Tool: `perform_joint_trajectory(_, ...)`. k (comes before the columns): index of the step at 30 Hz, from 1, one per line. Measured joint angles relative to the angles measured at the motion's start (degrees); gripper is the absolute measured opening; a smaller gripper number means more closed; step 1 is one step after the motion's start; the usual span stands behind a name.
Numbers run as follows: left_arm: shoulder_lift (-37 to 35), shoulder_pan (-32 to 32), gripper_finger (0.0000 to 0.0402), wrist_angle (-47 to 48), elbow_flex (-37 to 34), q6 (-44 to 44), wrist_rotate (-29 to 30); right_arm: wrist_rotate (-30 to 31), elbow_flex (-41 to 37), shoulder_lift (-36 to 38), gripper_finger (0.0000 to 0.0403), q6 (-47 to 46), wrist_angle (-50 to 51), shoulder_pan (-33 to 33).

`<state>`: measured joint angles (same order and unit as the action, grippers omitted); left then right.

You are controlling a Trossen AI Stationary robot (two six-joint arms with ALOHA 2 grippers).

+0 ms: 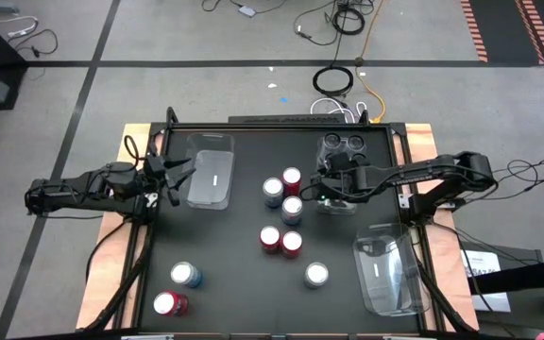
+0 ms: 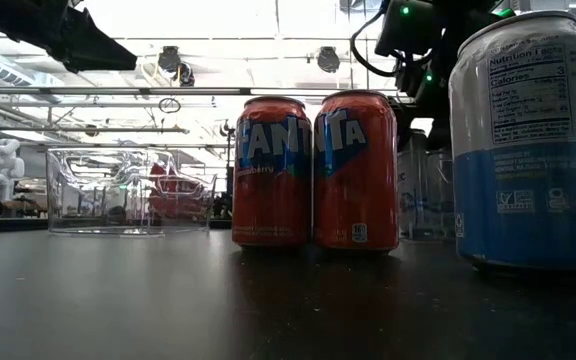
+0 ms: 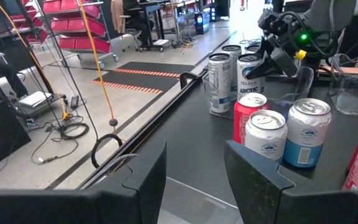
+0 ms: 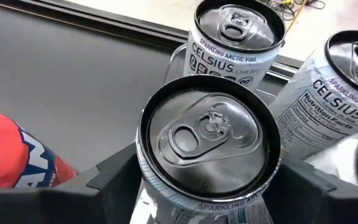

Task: Sort soda cans
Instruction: Put the white soda can into the top left transparent bin

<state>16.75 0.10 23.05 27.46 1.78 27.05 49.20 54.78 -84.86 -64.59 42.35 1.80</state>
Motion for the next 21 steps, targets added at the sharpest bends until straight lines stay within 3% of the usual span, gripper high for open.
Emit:
perform_joint_trajectory(6,-0.02,0.00,0.0171,-0.02,0.00,0.00,0.00,0.72,0.00,0.04,0.0306,1.22,0.00,-0.02)
perform_joint_trajectory(12,0.01,0.00,0.0171,-0.04,0.00,0.00,0.00,-2.43,0.65,0.02,0.0310,1.74,0.67,-0.04)
perform_joint_trajectory(21,0.01,0.00,0.0171,-0.12,0.00,0.00,0.00,-2.84,12.95,0.02,0.0310,7.42,11.84,-0.09)
